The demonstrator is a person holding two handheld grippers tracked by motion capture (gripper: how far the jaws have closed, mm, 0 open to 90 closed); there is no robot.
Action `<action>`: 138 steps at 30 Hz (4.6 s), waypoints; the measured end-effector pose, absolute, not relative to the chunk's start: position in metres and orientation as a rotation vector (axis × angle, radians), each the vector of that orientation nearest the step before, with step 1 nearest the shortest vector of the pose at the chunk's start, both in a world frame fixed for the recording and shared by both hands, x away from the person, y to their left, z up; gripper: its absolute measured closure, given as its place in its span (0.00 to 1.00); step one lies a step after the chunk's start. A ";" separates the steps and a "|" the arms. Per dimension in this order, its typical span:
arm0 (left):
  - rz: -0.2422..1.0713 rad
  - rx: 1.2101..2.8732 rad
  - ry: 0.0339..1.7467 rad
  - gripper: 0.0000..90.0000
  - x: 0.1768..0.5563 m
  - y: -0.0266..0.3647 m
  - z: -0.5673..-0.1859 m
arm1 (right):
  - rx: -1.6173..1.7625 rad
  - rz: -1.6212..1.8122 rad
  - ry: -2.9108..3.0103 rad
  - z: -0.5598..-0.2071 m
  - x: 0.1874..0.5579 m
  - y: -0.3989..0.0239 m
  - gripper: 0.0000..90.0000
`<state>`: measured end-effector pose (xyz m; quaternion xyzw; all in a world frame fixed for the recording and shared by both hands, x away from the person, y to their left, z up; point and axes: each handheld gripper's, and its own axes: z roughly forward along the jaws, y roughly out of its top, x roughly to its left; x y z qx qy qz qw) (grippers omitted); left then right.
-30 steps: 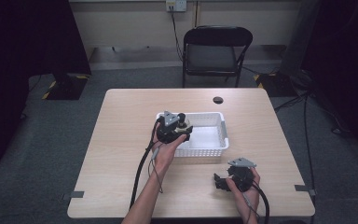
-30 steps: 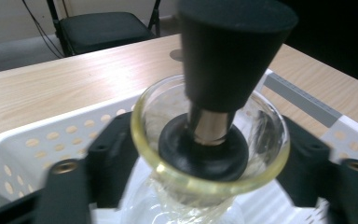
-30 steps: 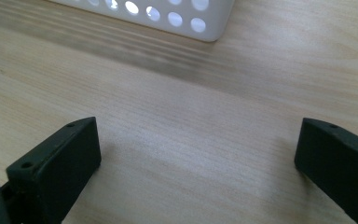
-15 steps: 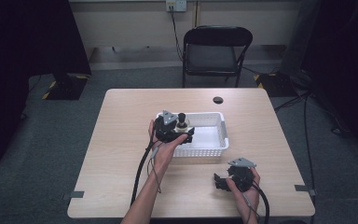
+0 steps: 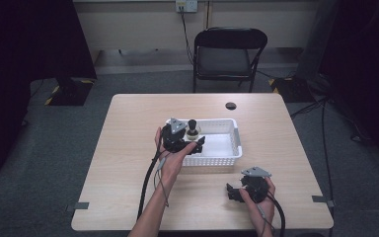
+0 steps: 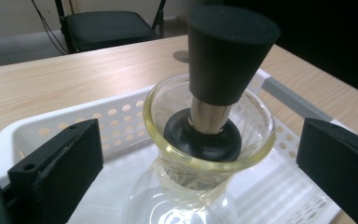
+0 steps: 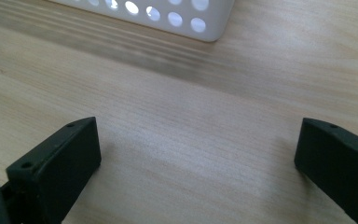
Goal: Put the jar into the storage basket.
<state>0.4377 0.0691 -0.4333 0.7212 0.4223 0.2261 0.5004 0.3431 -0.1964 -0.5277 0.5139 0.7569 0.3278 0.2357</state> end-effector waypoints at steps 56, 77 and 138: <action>0.594 1.657 0.999 0.00 0.361 0.103 -0.422 | 1.410 0.899 2.076 -0.528 0.343 -0.196 0.00; 0.582 1.641 0.990 0.00 0.333 0.116 -0.438 | 1.410 0.899 2.076 -0.528 0.343 -0.196 0.00; 0.543 1.917 1.343 0.01 0.335 0.118 -0.525 | 1.409 0.899 2.076 -0.528 0.343 -0.196 0.00</action>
